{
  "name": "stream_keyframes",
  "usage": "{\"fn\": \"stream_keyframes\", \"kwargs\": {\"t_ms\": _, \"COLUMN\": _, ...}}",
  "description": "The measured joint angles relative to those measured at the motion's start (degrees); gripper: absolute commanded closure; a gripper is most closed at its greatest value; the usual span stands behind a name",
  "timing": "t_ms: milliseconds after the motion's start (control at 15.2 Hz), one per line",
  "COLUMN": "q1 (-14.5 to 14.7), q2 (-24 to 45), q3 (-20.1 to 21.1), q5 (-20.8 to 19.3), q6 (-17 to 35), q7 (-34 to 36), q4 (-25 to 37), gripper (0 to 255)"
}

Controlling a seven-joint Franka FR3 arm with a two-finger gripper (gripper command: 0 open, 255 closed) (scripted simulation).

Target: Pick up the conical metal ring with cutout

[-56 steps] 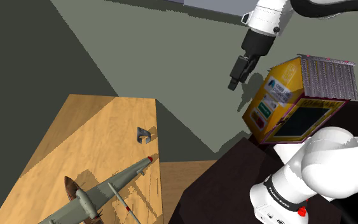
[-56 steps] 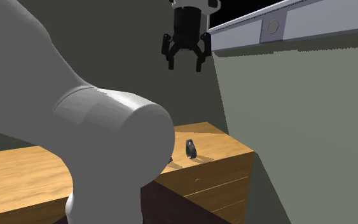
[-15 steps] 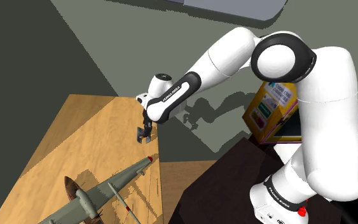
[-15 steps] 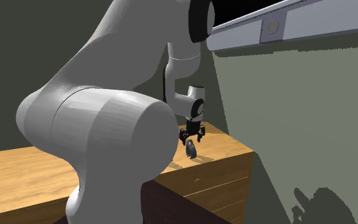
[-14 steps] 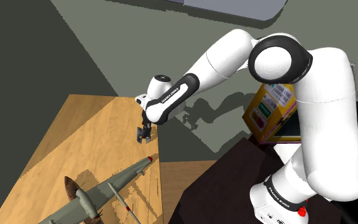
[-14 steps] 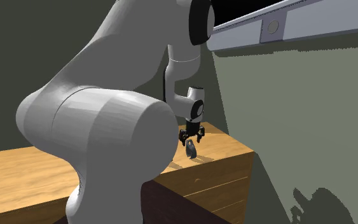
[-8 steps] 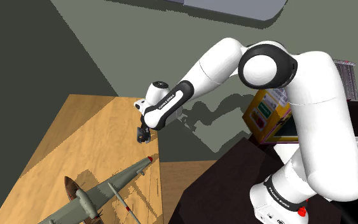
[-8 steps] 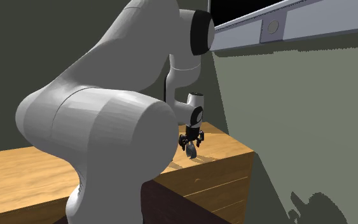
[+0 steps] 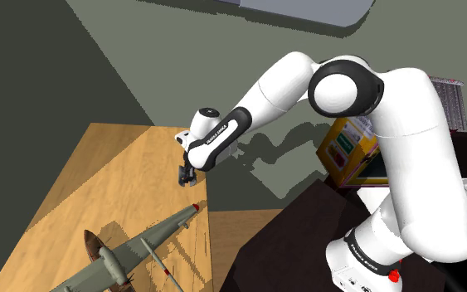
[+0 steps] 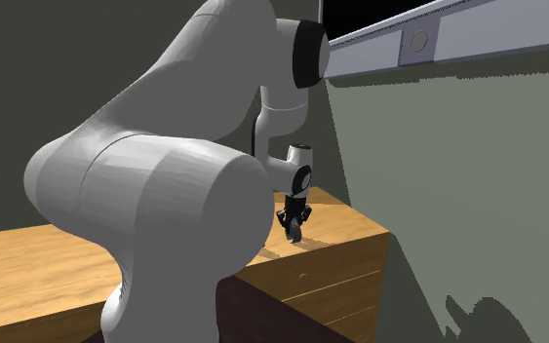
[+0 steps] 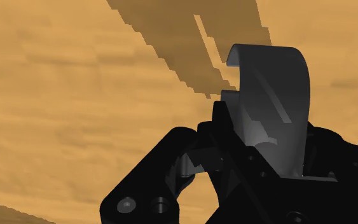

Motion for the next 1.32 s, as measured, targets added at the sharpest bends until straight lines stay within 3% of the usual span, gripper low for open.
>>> {"fn": "stream_keyframes", "kwargs": {"t_ms": 396, "q1": 0.0, "q2": -0.9, "q3": 0.0, "q5": 0.0, "q6": -0.3, "q7": 0.1, "q4": -0.6, "gripper": 255}}
{"fn": "stream_keyframes", "kwargs": {"t_ms": 1320, "q1": -0.3, "q2": -10.2, "q3": 0.2, "q5": 0.2, "q6": -6.5, "q7": 0.8, "q4": -3.7, "gripper": 255}}
